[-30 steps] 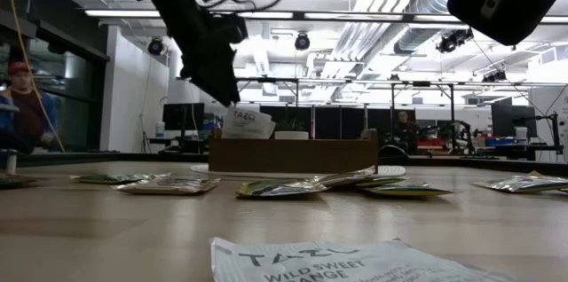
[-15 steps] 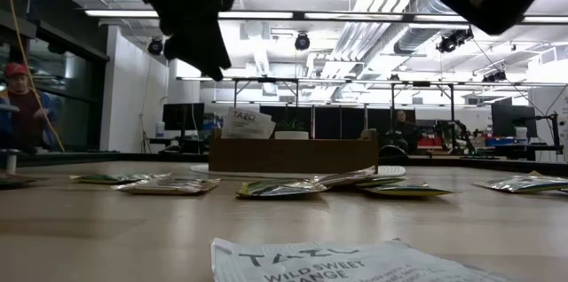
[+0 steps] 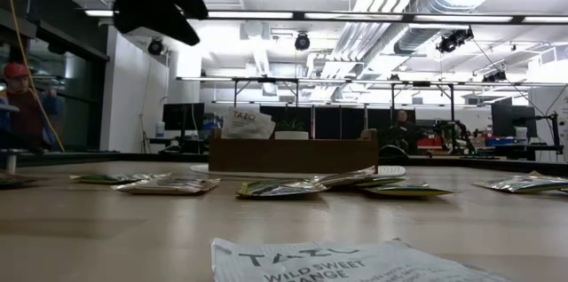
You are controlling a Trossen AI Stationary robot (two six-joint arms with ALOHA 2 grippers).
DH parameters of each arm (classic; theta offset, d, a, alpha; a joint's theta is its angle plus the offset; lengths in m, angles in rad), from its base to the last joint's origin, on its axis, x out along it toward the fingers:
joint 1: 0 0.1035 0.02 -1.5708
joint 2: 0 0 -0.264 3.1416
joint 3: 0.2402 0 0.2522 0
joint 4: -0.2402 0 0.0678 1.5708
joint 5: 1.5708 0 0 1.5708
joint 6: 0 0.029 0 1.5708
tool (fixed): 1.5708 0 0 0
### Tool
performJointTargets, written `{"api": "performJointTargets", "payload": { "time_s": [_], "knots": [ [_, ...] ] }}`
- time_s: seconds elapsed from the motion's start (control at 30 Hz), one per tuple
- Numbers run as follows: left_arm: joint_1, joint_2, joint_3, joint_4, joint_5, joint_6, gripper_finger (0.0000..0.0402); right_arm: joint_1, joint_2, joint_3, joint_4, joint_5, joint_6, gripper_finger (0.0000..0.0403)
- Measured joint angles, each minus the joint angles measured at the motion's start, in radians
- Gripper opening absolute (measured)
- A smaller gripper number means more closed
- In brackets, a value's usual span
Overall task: Pick & Place Tea
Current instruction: Put the white tea bag into the left section of the wooden organizer
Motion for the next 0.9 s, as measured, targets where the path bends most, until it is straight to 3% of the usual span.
{"api": "performJointTargets", "payload": {
  "time_s": [0.2,0.53,0.9],
  "knots": [
    [-0.087,0.112,0.0,0.098,-0.021,-0.123,0.0207,0.0,0.108,-0.001,0.086,-0.108,0.006,0.0],
    [-0.138,0.294,-0.001,0.368,0.019,-0.239,0.0207,0.003,0.228,-0.001,0.258,-0.194,0.009,0.0],
    [-0.14,0.362,0.0,0.452,0.065,-0.3,0.0207,0.004,0.312,-0.001,0.375,-0.256,0.008,0.0]
  ]
}}
